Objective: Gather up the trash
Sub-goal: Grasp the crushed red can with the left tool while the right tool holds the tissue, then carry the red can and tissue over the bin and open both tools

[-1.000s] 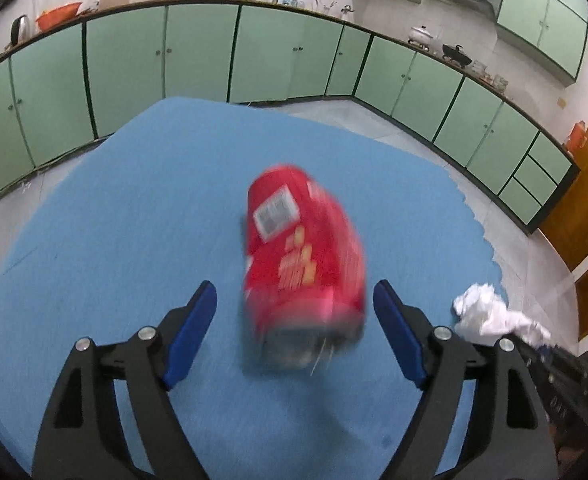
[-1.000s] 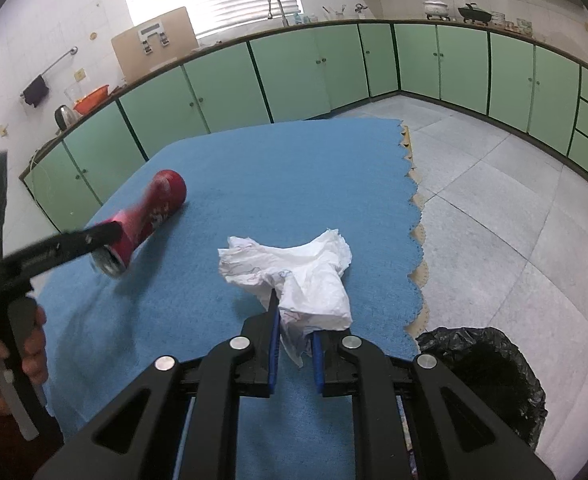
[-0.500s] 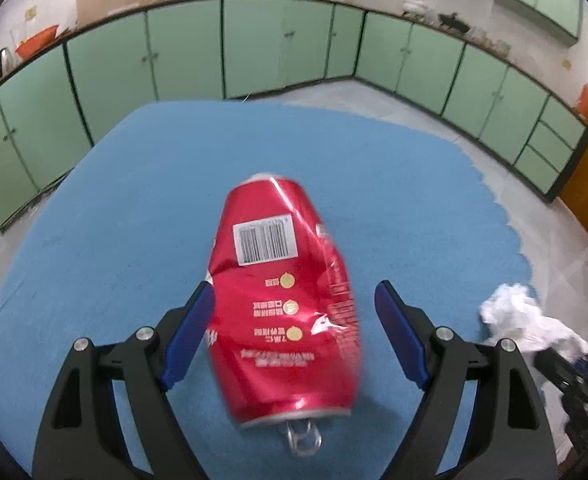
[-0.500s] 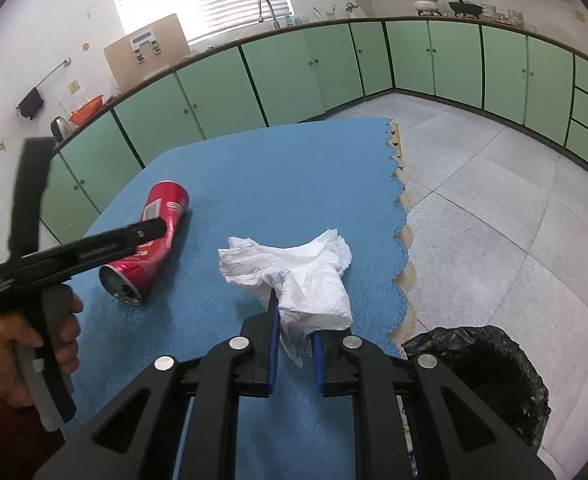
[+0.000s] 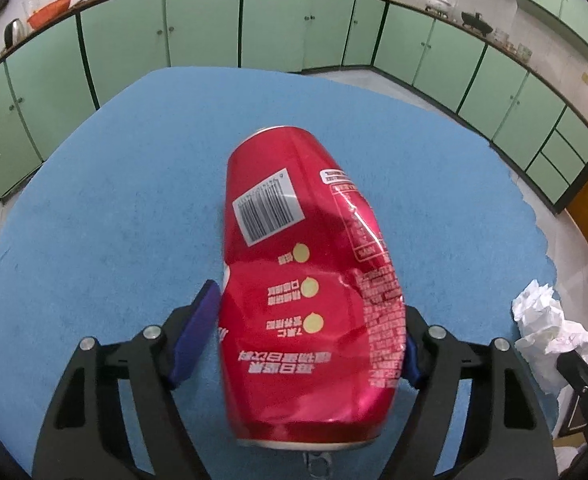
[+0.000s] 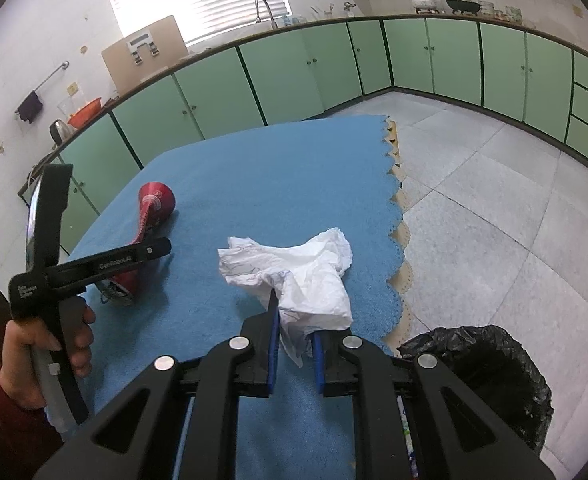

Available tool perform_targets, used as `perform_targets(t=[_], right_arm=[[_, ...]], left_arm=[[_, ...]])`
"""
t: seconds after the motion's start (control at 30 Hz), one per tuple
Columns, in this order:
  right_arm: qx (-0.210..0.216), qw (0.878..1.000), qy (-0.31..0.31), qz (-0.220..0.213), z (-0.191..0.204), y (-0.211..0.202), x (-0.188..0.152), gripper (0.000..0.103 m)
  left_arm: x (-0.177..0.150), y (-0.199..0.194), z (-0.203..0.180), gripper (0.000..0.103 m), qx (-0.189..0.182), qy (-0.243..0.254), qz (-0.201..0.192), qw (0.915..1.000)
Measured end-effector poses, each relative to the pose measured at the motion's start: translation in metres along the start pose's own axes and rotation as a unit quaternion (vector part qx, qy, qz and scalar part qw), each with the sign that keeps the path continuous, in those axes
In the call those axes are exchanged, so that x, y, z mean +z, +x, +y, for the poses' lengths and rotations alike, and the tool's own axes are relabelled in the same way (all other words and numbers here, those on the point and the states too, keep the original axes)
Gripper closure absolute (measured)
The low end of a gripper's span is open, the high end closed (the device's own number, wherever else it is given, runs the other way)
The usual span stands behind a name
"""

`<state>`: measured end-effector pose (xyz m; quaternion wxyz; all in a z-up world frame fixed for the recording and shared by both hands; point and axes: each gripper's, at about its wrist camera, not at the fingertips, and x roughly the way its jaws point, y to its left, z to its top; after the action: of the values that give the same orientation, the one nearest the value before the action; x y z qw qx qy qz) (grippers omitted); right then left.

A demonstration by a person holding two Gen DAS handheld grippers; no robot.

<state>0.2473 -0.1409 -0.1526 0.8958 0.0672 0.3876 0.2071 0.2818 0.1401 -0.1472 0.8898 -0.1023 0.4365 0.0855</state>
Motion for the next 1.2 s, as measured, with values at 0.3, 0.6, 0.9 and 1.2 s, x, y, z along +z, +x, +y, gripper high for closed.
perform_targets(t=[0.3, 0.6, 0.9, 1.2], right_arm=[[0.004, 1.0, -0.005, 0.002, 0.007, 0.001, -0.001, 0.089], [0.007, 1.0, -0.007, 0.006, 0.009, 0.003, -0.001, 0.089], [0.005, 1.0, -0.009, 0.005, 0.009, 0.003, 0.0, 0.089], [-0.003, 1.0, -0.005, -0.021, 0.009, -0.013, 0.001, 0.09]], left_arm=[[-0.007, -0.034, 0.009, 0.073, -0.028, 0.005, -0.054, 0.9981], [-0.011, -0.037, 0.031, 0.082, -0.037, -0.01, -0.04, 0.9985], [-0.002, -0.013, 0.032, 0.098, -0.051, -0.022, -0.018, 0.9983], [-0.011, -0.042, 0.01, 0.099, -0.083, 0.018, -0.044, 0.9954]])
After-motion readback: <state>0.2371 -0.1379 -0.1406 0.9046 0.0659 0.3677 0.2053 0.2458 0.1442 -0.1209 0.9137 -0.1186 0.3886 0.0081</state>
